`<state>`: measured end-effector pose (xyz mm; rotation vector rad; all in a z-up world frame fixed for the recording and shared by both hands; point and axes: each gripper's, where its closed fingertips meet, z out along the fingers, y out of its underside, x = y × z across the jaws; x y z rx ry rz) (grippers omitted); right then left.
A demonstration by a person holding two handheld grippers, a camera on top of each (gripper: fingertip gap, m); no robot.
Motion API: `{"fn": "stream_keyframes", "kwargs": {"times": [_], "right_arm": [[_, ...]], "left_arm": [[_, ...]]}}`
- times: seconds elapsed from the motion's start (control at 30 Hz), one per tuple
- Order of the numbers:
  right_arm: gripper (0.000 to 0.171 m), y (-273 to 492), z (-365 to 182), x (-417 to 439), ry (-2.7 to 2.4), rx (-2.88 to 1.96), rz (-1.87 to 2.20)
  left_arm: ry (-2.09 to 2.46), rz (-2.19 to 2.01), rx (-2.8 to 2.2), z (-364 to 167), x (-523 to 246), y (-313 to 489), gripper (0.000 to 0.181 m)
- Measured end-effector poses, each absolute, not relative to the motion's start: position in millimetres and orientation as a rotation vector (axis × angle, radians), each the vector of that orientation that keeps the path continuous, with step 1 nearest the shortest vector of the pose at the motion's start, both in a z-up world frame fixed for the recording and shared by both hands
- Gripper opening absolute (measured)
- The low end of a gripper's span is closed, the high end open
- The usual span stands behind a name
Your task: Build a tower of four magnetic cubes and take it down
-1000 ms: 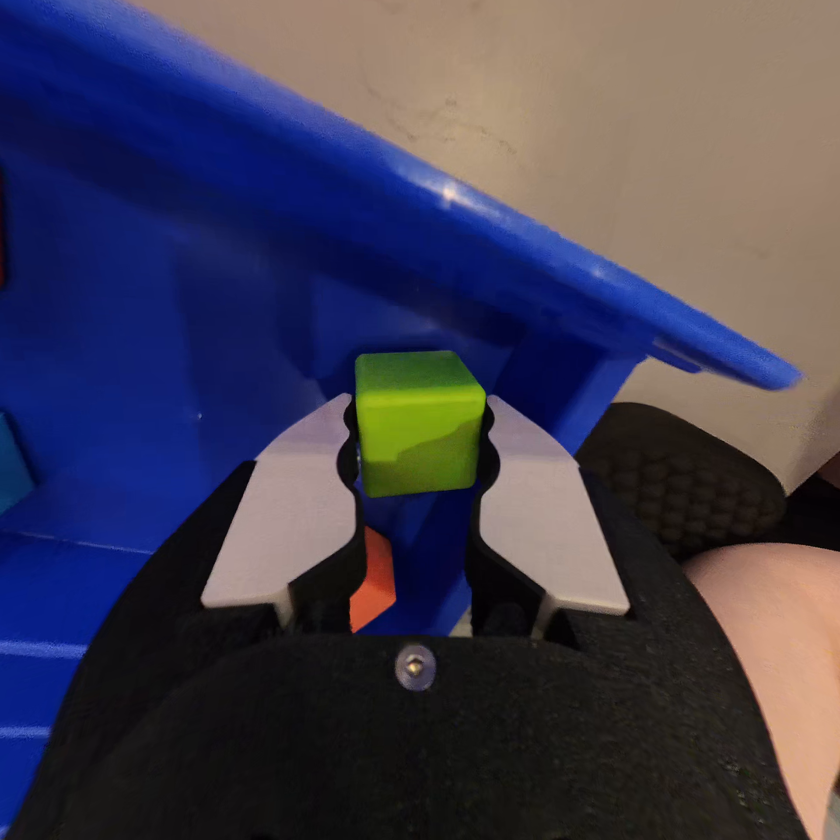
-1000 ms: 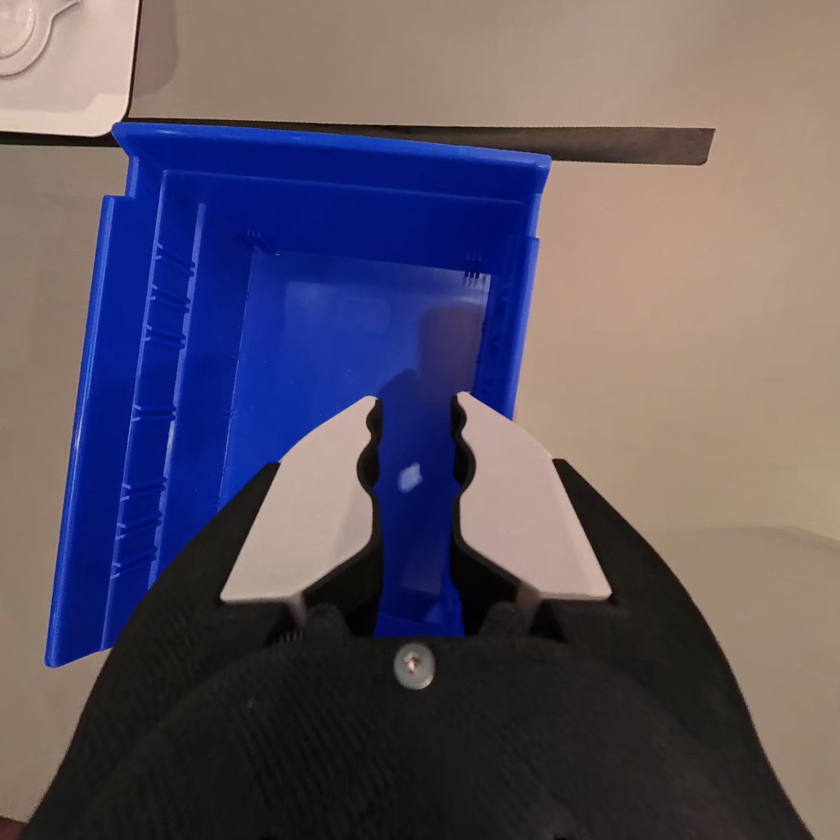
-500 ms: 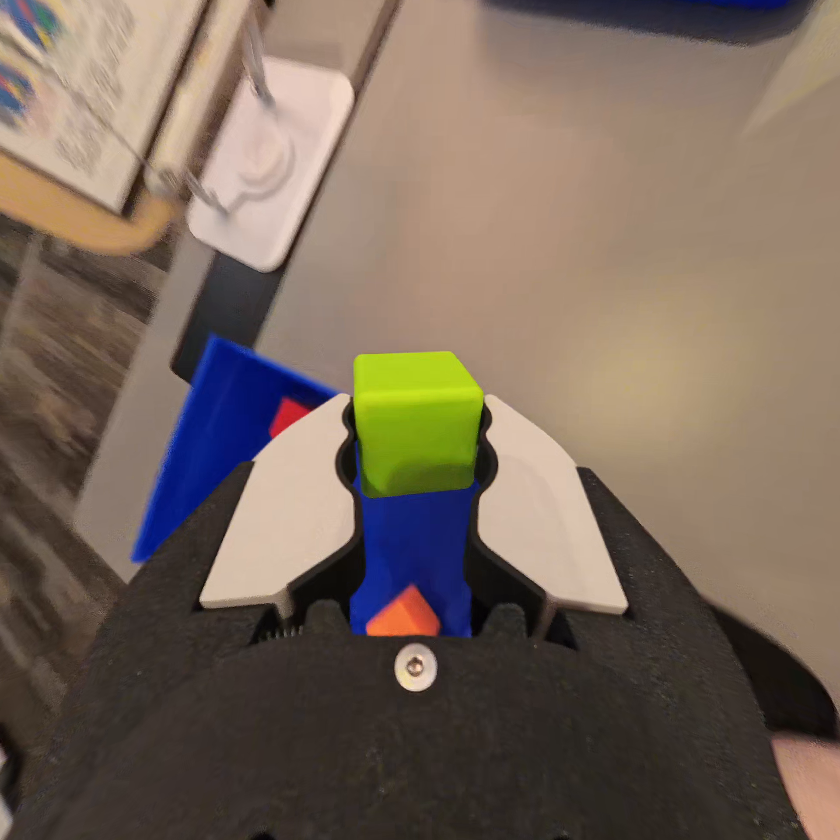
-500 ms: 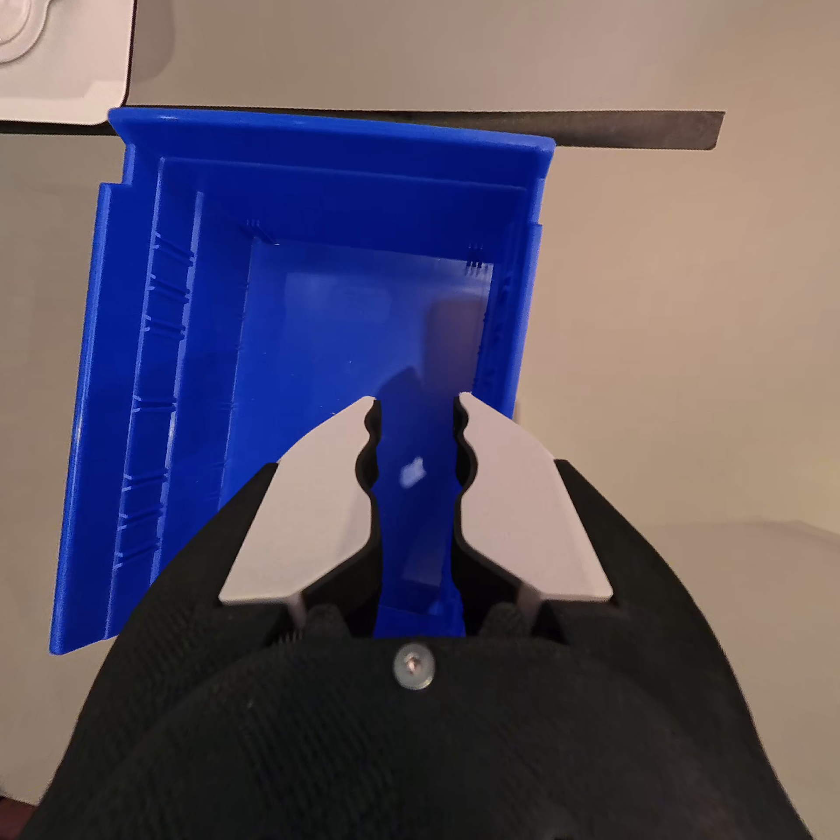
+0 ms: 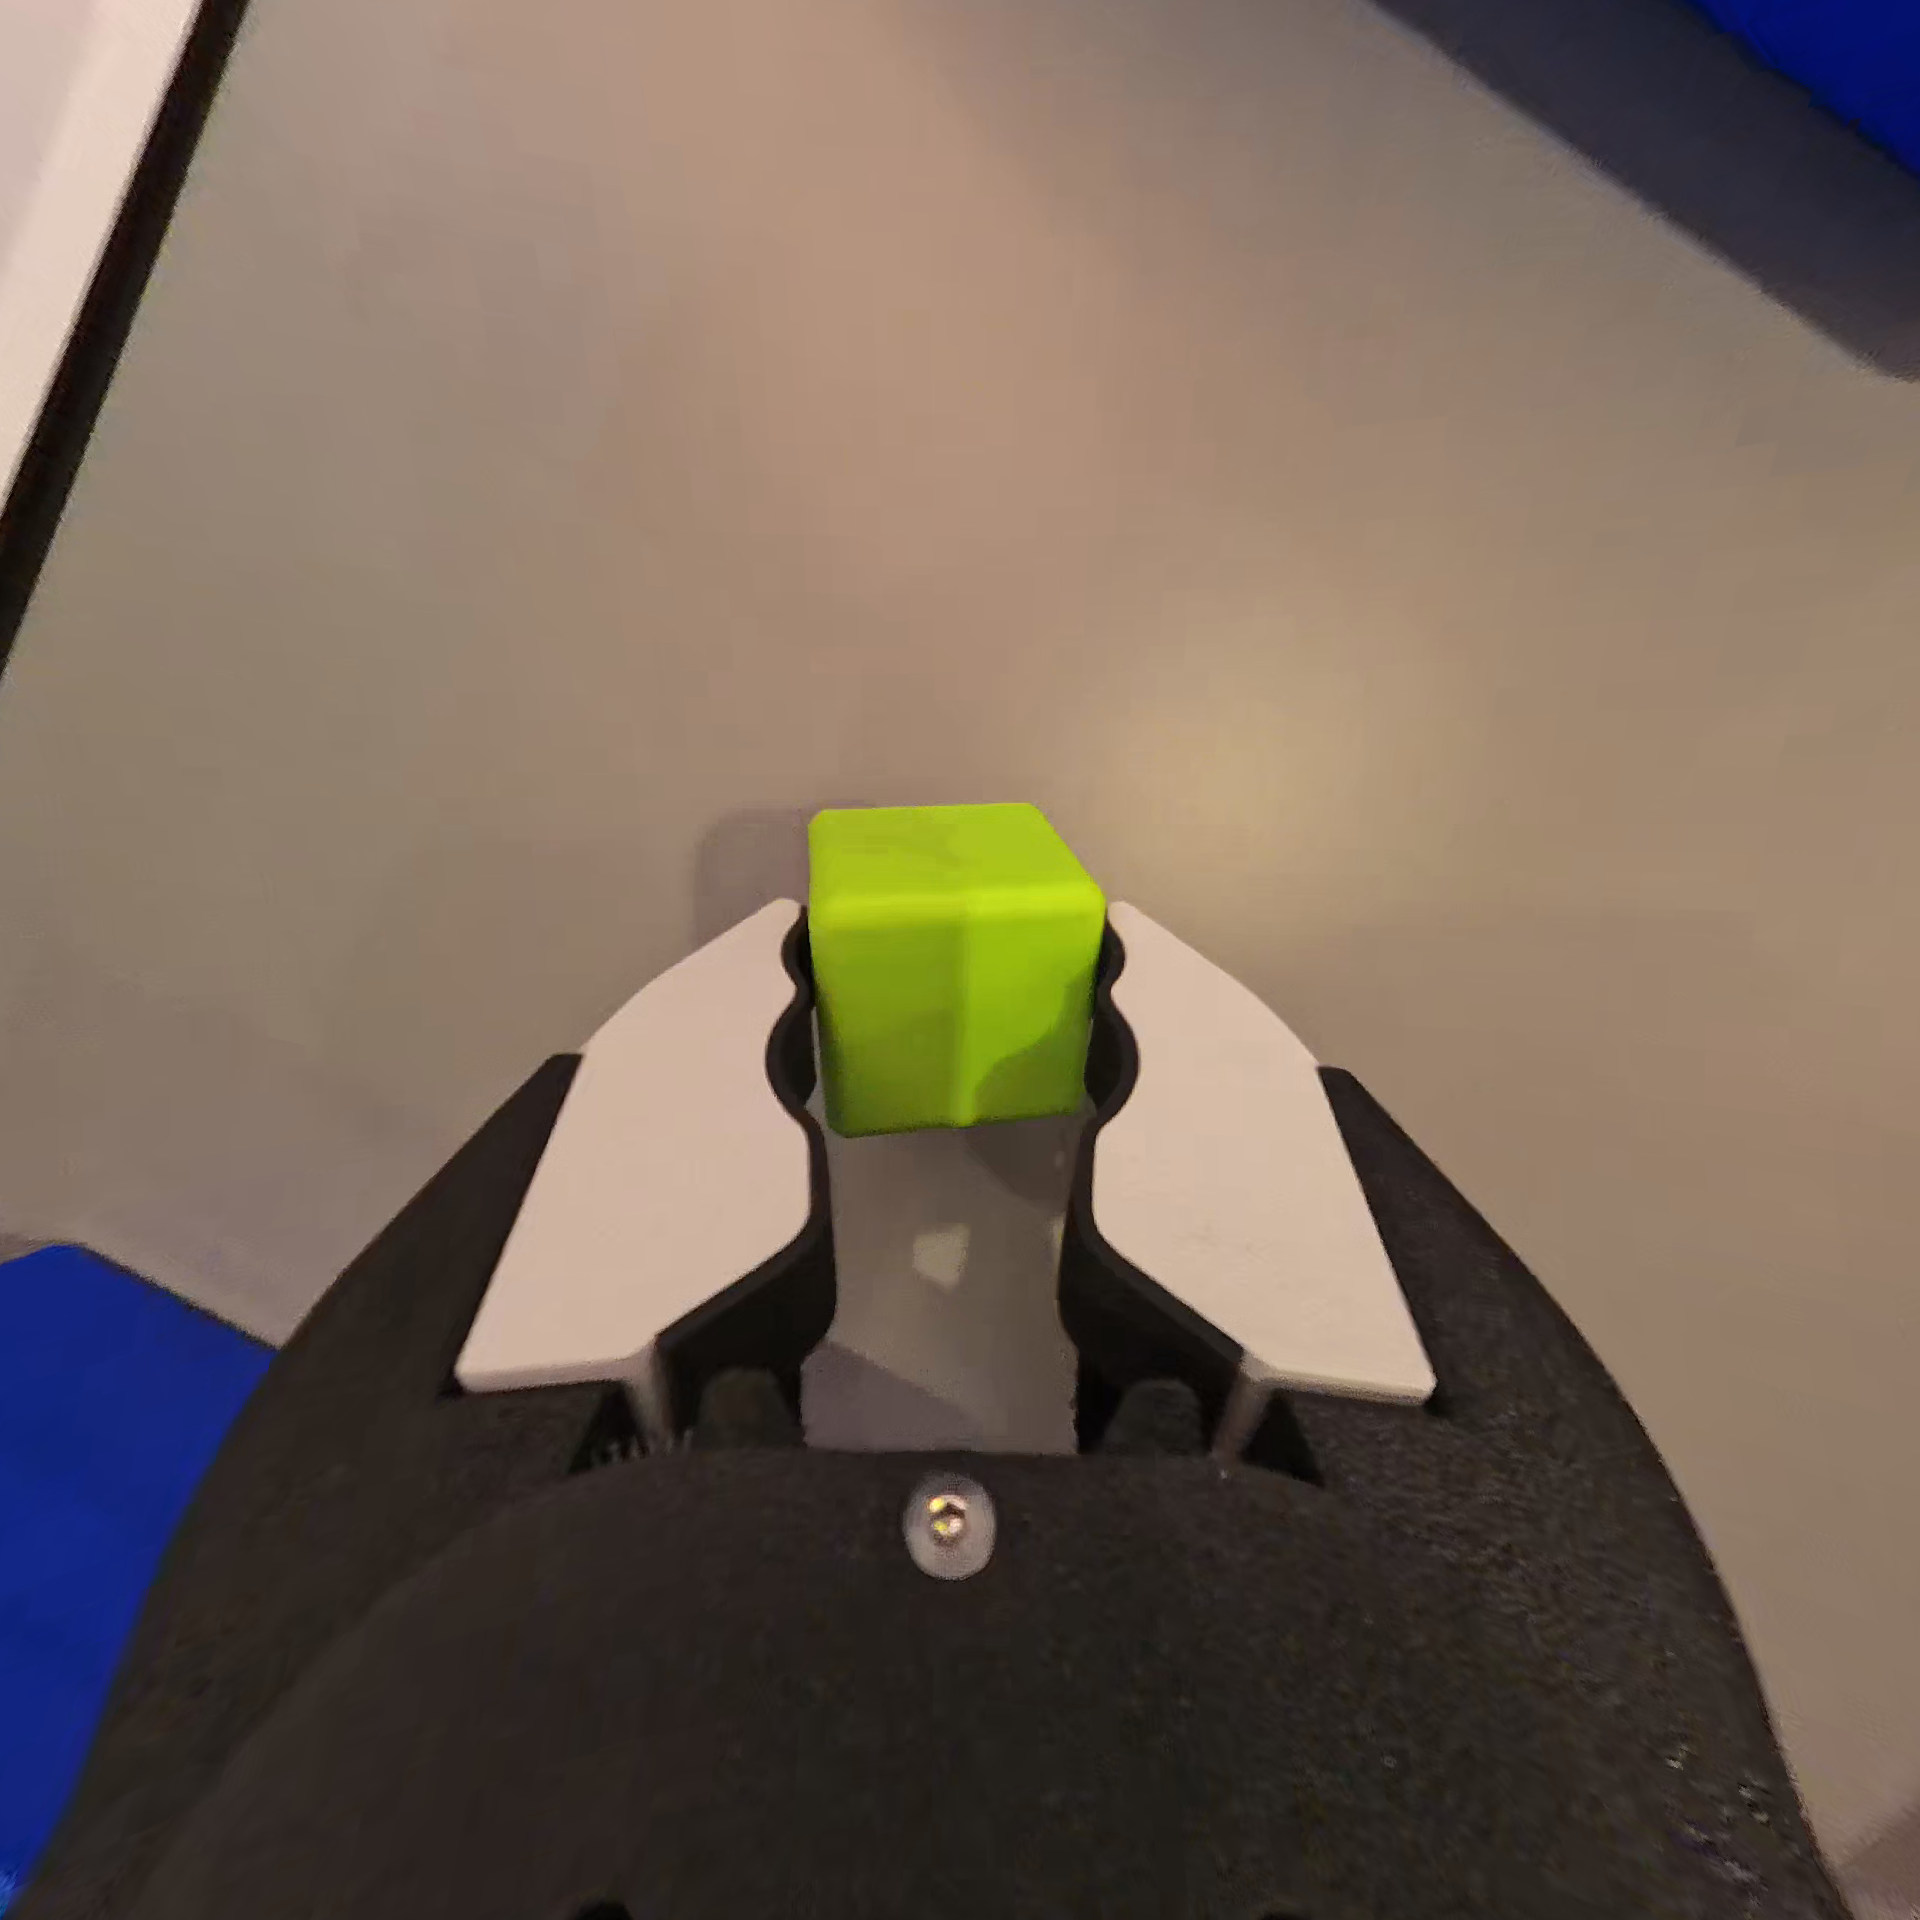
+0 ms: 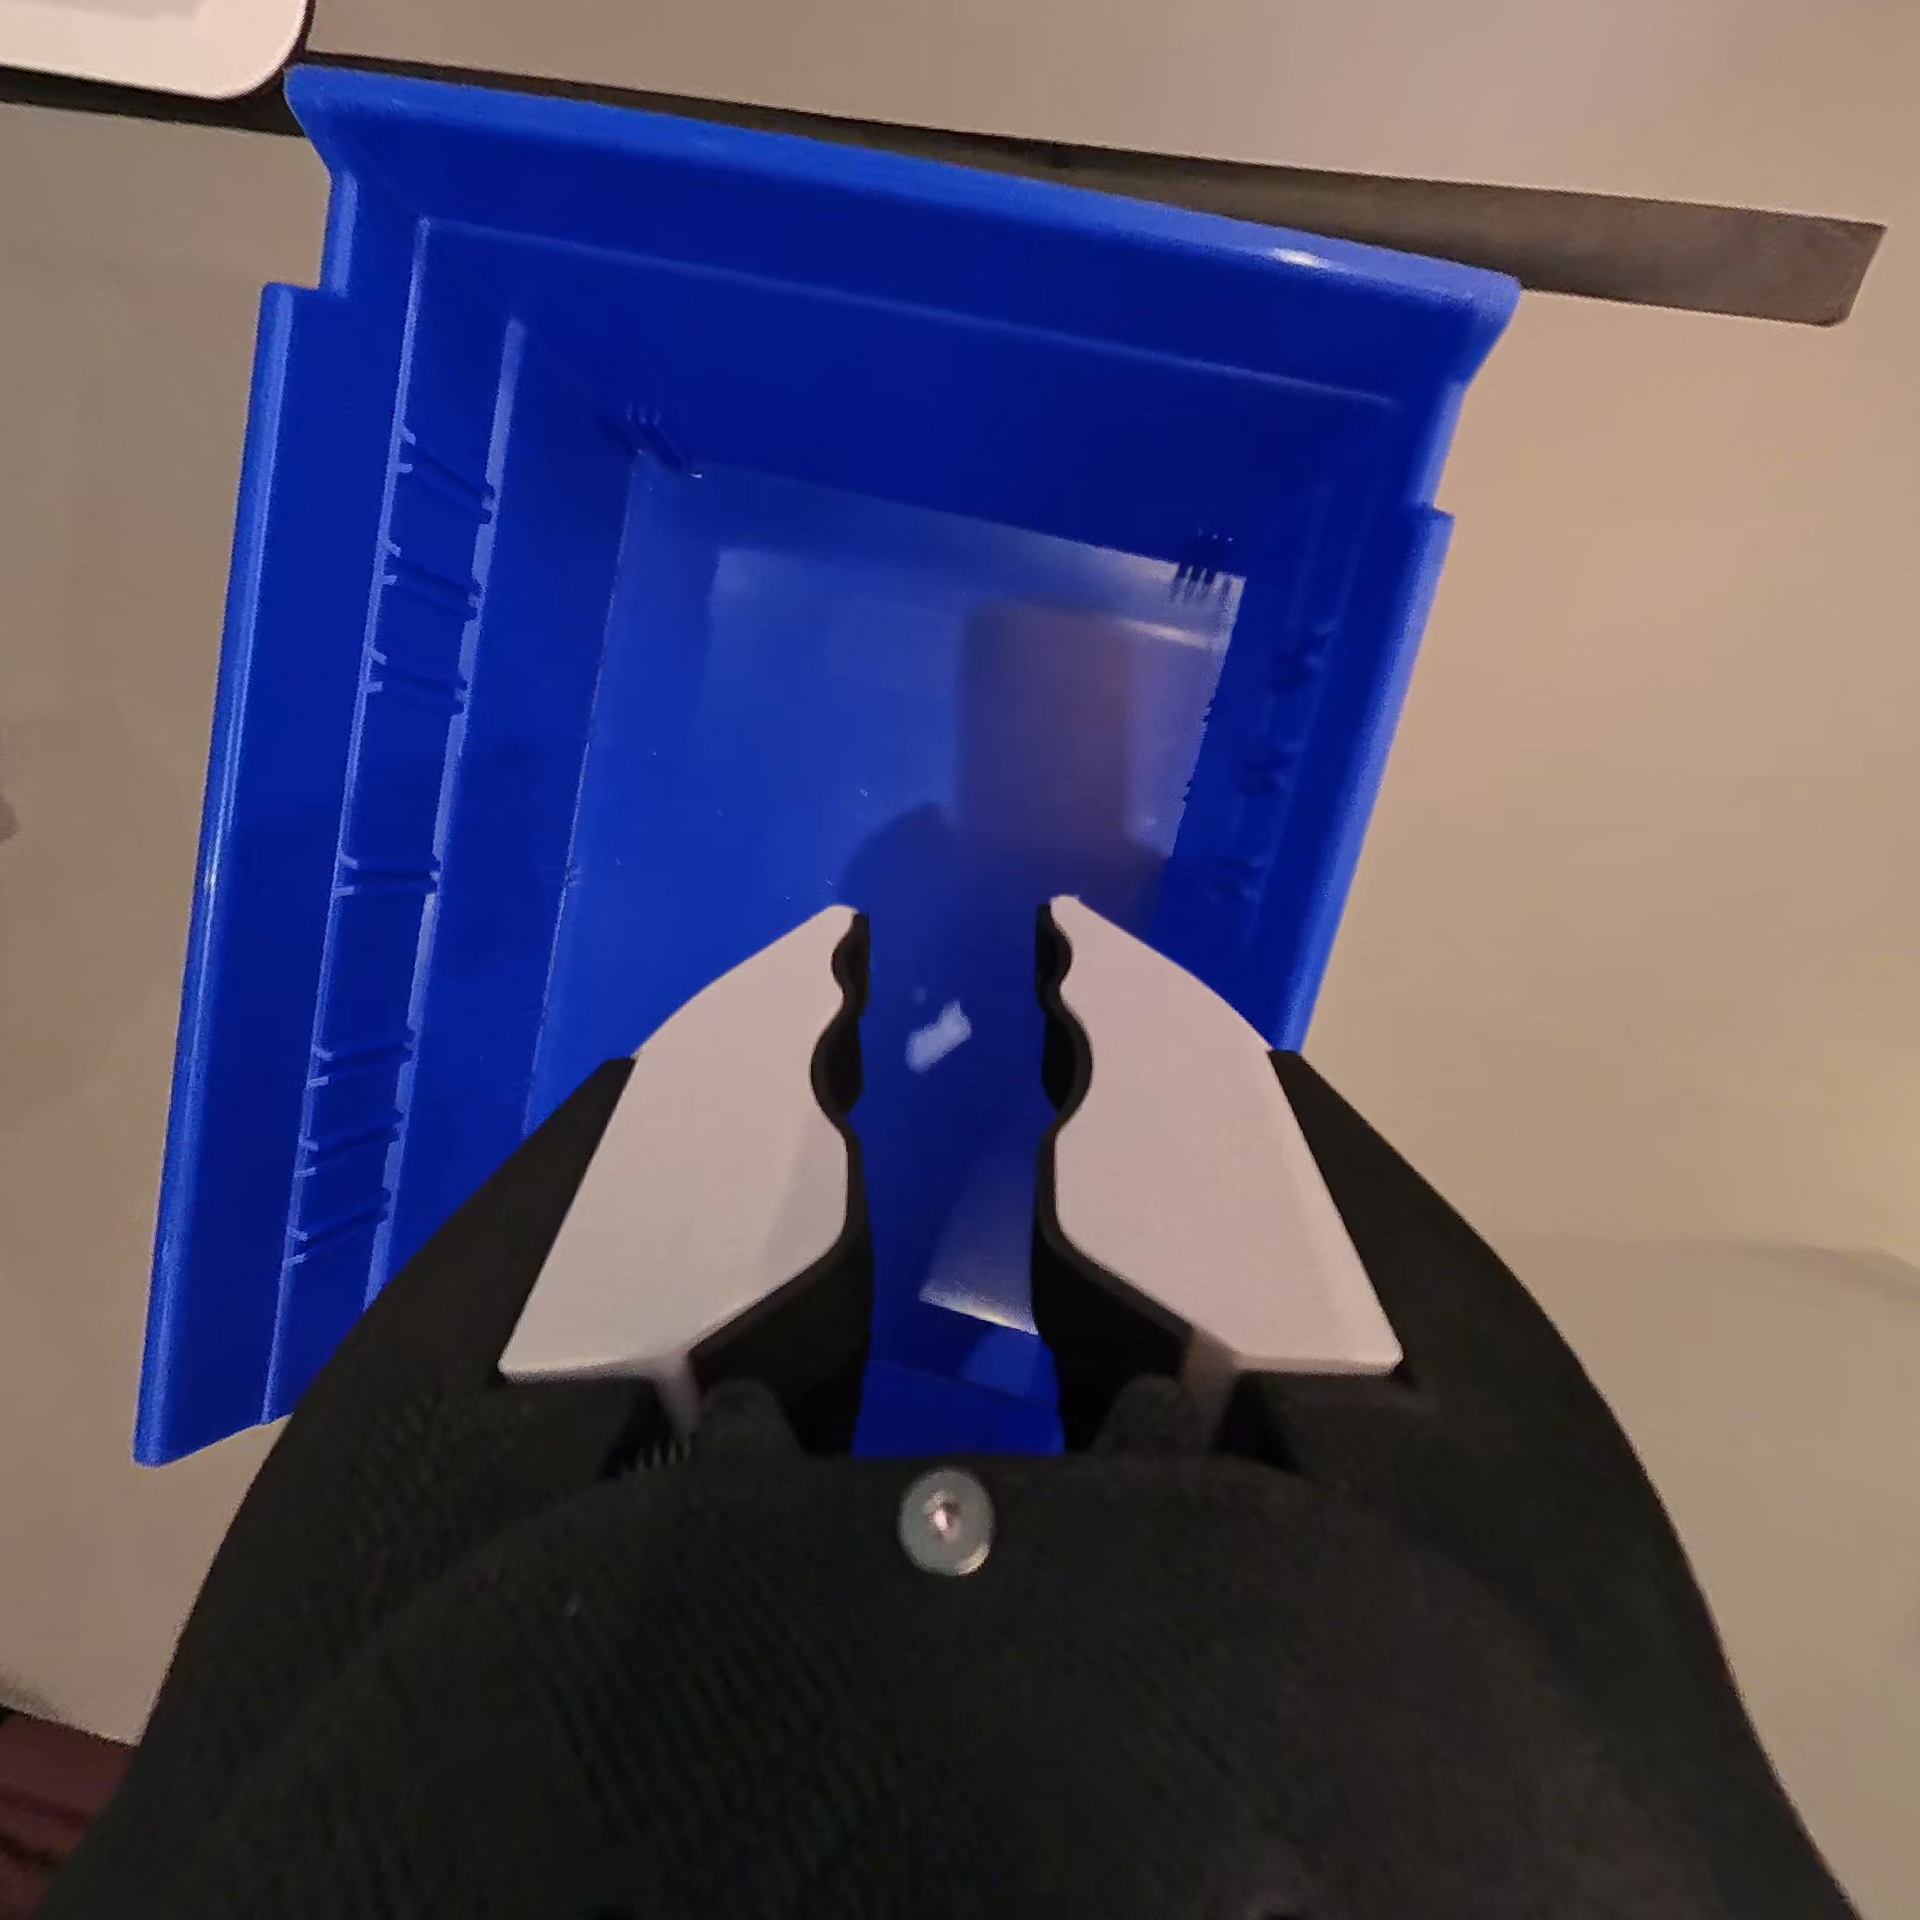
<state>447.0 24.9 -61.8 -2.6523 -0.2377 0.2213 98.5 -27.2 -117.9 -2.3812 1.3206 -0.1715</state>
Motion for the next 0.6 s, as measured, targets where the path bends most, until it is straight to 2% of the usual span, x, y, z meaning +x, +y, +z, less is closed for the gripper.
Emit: {"fn": "stream_keyframes", "kwargs": {"times": [0.33, 0.6], "right_arm": [[0.033, 27, -61, 444, -0.254, -2.652, 0.223], [0.033, 26, -66, 447, -0.247, -2.668, 0.244]], "left_arm": [[1.797, 0.014, -2.348, -147, 94, -37, 0.05], [1.914, -0.048, -2.244, -149, 110, -35, 0.049]]}}
